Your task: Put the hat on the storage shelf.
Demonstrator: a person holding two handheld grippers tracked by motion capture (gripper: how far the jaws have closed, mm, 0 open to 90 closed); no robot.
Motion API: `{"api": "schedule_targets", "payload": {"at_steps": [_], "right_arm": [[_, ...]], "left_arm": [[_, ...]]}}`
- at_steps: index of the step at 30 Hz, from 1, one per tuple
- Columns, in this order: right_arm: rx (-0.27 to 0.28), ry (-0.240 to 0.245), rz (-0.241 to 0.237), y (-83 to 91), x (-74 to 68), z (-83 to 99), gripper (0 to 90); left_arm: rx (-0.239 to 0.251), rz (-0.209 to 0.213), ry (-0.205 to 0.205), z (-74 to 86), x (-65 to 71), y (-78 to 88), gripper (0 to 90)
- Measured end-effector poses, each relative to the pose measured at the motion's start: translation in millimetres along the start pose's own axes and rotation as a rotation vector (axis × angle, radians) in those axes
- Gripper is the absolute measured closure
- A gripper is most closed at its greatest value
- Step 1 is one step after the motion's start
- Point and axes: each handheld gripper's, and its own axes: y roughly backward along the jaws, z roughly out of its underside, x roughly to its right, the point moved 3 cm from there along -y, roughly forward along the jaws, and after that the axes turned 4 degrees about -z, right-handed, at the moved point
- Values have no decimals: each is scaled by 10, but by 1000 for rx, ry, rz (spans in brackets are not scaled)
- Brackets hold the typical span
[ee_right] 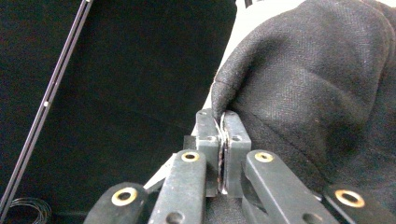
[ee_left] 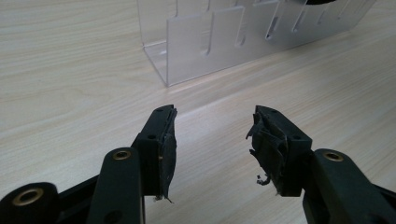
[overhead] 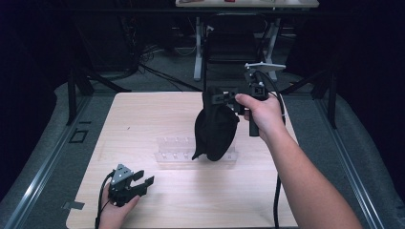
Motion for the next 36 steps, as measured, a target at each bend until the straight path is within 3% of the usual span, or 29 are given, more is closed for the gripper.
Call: {"api": "schedule_targets", "payload": {"at_steps": [10,19,36], "right_arm": [[8,-4,-27,-74,0,17,881],[26,-22,-60,-117,29,38,881],[28,-26,-78,-153,57,52,882]], "left_arm": [[40,35,-8,-180,107,73,507],[68,87,-105,-535,403,-20,507],[95,141,-146,-895,748,-168,525]]}}
